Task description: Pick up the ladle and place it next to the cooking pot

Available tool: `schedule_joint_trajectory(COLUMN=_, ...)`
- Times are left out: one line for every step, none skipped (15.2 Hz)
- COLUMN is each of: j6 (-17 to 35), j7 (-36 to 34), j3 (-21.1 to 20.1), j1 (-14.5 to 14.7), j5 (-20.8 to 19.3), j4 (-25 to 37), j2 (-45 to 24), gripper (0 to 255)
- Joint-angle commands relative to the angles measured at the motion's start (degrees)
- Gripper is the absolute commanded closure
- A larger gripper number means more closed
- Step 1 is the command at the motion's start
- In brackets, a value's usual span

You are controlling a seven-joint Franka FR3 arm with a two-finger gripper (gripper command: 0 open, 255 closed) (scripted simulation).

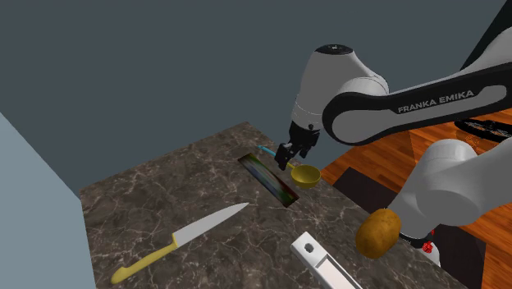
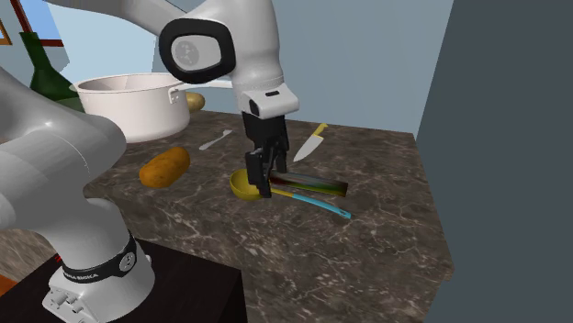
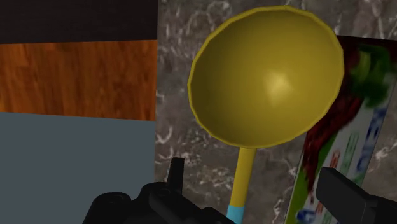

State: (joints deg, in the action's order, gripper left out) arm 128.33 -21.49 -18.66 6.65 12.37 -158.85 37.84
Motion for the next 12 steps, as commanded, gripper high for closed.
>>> schedule_joint_trajectory(j6=2.6, j7=-0.1, j3=-0.5, j1=0.0, j5=0.2, j4=-1.1, j2=-1.5, gripper=0)
schedule_joint_trajectory(j6=2.6, j7=-0.1, j3=-0.5, j1=0.0, j5=0.2, j4=-1.1, j2=-1.5, gripper=0)
schedule_joint_trajectory(j6=2.6, j7=-0.1, j3=-0.5, j1=0.0, j5=0.2, j4=-1.1, j2=-1.5, gripper=0)
schedule_joint_trajectory(j6=2.6, j7=-0.1, j3=-0.5, j1=0.0, j5=0.2, j4=-1.1, j2=-1.5, gripper=0)
schedule_joint_trajectory(j6=2.6, j7=-0.1, j3=-0.5, j1=0.0, j5=0.2, j4=-1.1, j2=-1.5, gripper=0)
schedule_joint_trajectory(j6=2.6, j7=-0.1, j3=-0.5, j1=0.0, j5=0.2, j4=-1.1, j2=-1.5, gripper=0)
schedule_joint_trajectory(j6=2.6, j7=-0.1, j3=-0.5, j1=0.0, j5=0.2, j4=-1.1, j2=-1.5, gripper=0)
schedule_joint_trajectory(j6=2.6, j7=-0.1, j3=-0.5, j1=0.0, j5=0.2, j4=-1.1, j2=-1.5, gripper=0)
schedule_joint_trajectory(j6=2.6, j7=-0.1, j3=-0.5, j1=0.0, j5=0.2, j4=-1.1, j2=-1.5, gripper=0)
schedule_joint_trajectory(j6=2.6, j7=-0.1, j3=-0.5, j1=0.0, j5=0.2, j4=-1.1, j2=-1.5, gripper=255)
schedule_joint_trajectory(j6=2.6, j7=-0.1, j3=-0.5, j1=0.0, j5=0.2, j4=-1.1, j2=-1.5, gripper=255)
schedule_joint_trajectory(j6=2.6, j7=-0.1, j3=-0.5, j1=0.0, j5=0.2, j4=-1.1, j2=-1.5, gripper=255)
